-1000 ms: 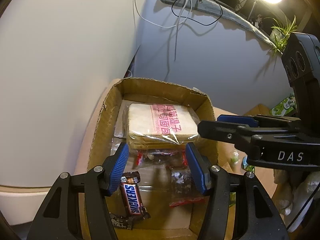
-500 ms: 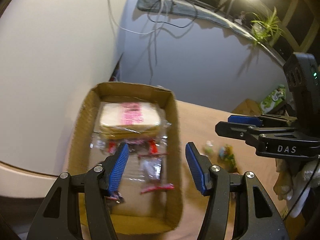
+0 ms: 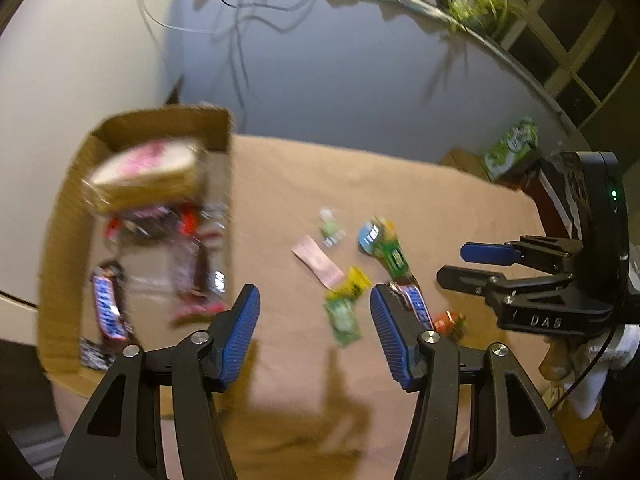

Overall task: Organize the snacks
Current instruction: 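Move both open tools back over the remaining snacks, then grasp the green wrapped candy with the left tool while the right tool grasps a Snickers bar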

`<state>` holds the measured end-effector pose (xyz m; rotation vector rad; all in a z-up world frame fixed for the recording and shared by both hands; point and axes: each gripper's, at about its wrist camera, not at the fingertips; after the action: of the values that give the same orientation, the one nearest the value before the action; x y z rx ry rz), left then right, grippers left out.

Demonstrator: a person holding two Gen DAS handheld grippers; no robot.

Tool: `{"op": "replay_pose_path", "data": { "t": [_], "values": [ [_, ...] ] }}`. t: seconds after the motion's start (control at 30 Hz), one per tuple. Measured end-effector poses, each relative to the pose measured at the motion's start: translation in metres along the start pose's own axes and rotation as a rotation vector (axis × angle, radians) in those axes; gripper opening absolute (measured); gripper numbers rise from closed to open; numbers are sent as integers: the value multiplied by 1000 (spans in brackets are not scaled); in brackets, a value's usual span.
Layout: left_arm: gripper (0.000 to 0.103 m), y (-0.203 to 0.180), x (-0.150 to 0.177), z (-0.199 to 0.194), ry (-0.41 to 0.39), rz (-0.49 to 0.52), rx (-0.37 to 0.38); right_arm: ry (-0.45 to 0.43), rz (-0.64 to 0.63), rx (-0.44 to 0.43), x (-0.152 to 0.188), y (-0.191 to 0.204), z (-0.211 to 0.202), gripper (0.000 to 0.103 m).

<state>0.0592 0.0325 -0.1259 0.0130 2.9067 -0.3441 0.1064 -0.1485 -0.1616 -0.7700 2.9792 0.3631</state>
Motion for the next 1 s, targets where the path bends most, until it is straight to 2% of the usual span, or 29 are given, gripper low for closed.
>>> {"op": "replay_pose_path", "data": {
  "t": [0.17, 0.33, 0.57, 0.7, 0.9, 1.0],
  "values": [
    [43, -17, 8, 20, 48, 10, 16, 51, 1, 4, 27, -2, 19, 55],
    [36, -29, 10, 42, 103, 6, 8, 70, -12, 15, 32, 8, 36, 54],
    [35, -34, 13, 62, 150, -19, -18, 91, -15, 47, 31, 10, 51, 54],
    [31, -34, 12, 69, 165, -34, -9, 105, -9, 59, 30, 13, 59, 54],
    [30, -35, 8, 81, 182, -57, -18, 109, 4, 66, 25, 14, 68, 49],
    [25, -35, 7, 84, 186, -65, -24, 108, 3, 72, 22, 15, 69, 47]
  ]
}}
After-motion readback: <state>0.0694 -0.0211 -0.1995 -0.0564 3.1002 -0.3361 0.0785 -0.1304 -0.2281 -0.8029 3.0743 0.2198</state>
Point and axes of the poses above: each gripper's, at about its wrist camera, not at the fingertips, and z roughly the way its jaws point, y to its left, x to its underside, and after that the axes turned 13 degrees about y, right-handed
